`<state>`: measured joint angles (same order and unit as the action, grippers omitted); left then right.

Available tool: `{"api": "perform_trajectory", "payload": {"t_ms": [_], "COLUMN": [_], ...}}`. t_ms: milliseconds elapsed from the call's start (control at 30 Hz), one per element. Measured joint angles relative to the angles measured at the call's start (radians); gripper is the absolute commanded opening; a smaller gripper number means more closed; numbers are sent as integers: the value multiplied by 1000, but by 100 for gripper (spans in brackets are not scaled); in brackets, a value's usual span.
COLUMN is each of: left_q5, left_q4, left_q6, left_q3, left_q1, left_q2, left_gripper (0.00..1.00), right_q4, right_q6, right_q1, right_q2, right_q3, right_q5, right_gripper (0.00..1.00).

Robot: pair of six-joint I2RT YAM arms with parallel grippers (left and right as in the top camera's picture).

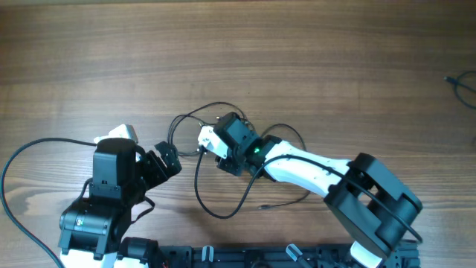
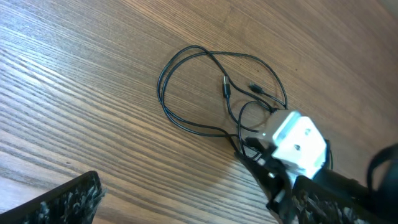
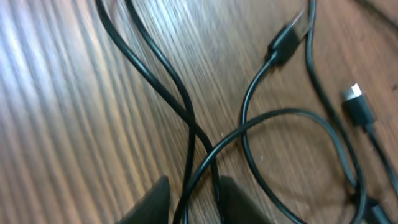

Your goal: Untangle cables

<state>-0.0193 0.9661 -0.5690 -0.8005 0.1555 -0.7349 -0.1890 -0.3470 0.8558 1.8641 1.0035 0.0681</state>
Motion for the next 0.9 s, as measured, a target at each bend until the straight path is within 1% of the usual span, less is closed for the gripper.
{"api": "perform_trajectory", "payload": {"t_ms": [67,167,300,367,467,533,633,767,900], "left_q5": [0,0,0,0,0,0,0,0,0], "left_q4": [0,0,0,0,0,0,0,0,-6], "left_q6": [0,0,0,0,0,0,0,0,0], "left_q3": [0,0,0,0,0,0,0,0,0], "left_q1": [0,0,0,0,0,0,0,0,0], "left_q2": [0,0,0,0,0,0,0,0,0], "left_gripper": [100,100,100,100,100,100,100,100,100], "right_q4": [-4,-16,-91,-147,-179,-215,-274,-244,-201], "right_q6": [10,62,107,119,152,211,298,348,402], "right_q1": [0,0,0,0,-6,-33,-96,-124,-134], "right_q2": [17,19,9,-39,-144,-235,-254,-254,-266], "right_q3": [0,21,73,112,145,167,174,174,173], "right_q5": [-14,-56,-93,-103,-106,-106,-43,35,66], "right_gripper": [4,4,4,4,4,4,4,4,4]}}
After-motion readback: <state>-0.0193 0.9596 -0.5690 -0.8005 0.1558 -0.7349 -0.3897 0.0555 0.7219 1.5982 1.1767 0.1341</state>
